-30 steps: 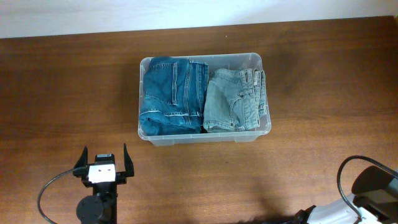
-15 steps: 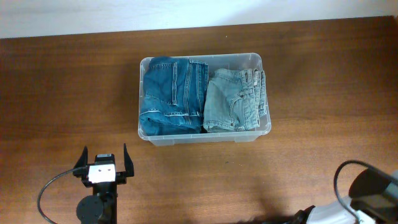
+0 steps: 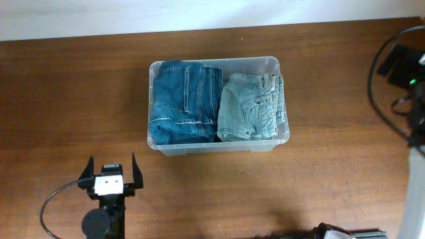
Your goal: Pack container
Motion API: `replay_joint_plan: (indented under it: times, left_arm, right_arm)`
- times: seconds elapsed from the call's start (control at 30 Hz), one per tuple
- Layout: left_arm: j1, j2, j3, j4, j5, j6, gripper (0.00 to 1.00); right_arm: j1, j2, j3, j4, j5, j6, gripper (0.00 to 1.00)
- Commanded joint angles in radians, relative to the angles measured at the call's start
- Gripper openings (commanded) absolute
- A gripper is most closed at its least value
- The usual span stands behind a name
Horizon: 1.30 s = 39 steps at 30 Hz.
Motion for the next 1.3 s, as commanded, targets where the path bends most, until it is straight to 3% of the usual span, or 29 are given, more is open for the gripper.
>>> replay_joint_plan:
  times: [0.0,0.17,0.6,0.93,1.27]
  left_arm:
    - [-0.006,-0.010,-0.007,0.000,-0.007,0.002,1.00]
    - [-0.006,-0.010,-0.007,0.000,-0.007,0.002,1.00]
    - [-0.006,-0.010,-0.007,0.000,-0.007,0.002,1.00]
    - [-0.006,-0.010,-0.007,0.000,-0.007,0.002,1.00]
    - [-0.006,-0.010,-0.007,0.000,-0.007,0.002,1.00]
  right_arm:
    - [0.053,-0.086,-0.120,0.088,-0.032,-0.059,0.99]
    - [0.131,-0.175,-0.258,0.245,-0.089,-0.261,0.98]
    - [0.222,-0.331,-0.378,0.335,-0.116,-0.261,0.98]
    - [0.222,-0.538,-0.661,0.507,-0.212,-0.261,0.98]
    - [0.222,-0.680,-0.843,0.555,-0.302,-0.261,0.98]
